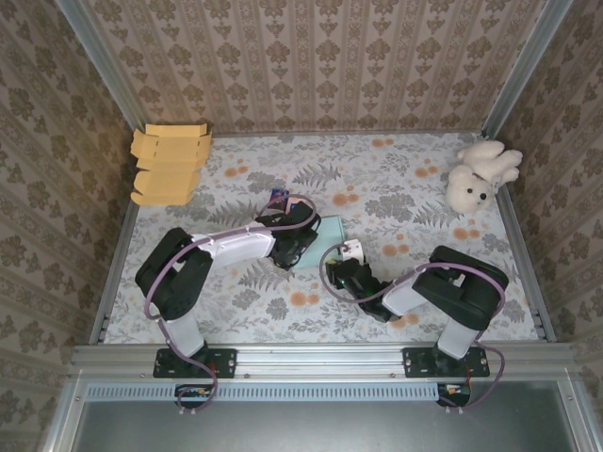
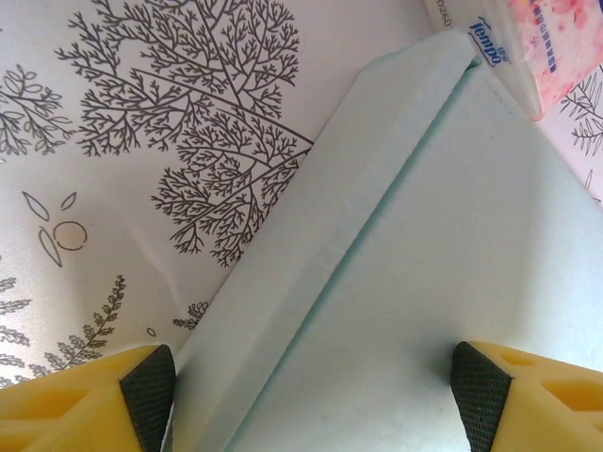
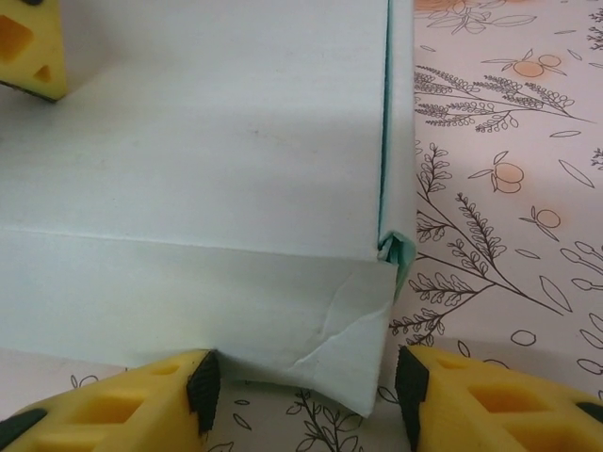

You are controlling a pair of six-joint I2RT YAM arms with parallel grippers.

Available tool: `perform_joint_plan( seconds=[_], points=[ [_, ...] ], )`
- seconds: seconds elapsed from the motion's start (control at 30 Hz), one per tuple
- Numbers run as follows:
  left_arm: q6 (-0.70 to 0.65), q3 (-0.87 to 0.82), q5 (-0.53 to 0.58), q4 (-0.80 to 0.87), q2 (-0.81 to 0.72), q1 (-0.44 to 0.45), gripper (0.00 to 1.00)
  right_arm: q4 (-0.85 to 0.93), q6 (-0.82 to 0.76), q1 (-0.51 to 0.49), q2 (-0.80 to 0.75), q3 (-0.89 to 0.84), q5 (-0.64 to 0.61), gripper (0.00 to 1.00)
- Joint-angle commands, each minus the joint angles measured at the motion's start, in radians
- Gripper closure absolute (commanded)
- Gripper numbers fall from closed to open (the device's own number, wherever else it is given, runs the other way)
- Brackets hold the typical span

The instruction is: Fold the paper box

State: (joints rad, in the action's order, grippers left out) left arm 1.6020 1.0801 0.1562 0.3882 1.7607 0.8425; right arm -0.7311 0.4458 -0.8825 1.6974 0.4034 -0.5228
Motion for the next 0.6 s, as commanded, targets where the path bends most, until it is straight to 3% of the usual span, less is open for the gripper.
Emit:
perform_joint_plan(
  seconds=[0.0,0.33,0.57],
  points=[
    [0.009,-0.045,-0.040,0.082,0.036,0.000,0.21,0.185,0.030,0.009,-0.075,0.008,0.052,0.42],
    [0.012,-0.047,-0.039,0.081,0.034,-0.003,0.21,0.457,0.101,0.009,-0.360,0.025,0.134,0.40],
    [0.016,-0.044,-0.035,0.087,0.032,-0.001,0.22,0.476,0.119,0.009,-0.390,0.049,0.162,0.51]
  ],
)
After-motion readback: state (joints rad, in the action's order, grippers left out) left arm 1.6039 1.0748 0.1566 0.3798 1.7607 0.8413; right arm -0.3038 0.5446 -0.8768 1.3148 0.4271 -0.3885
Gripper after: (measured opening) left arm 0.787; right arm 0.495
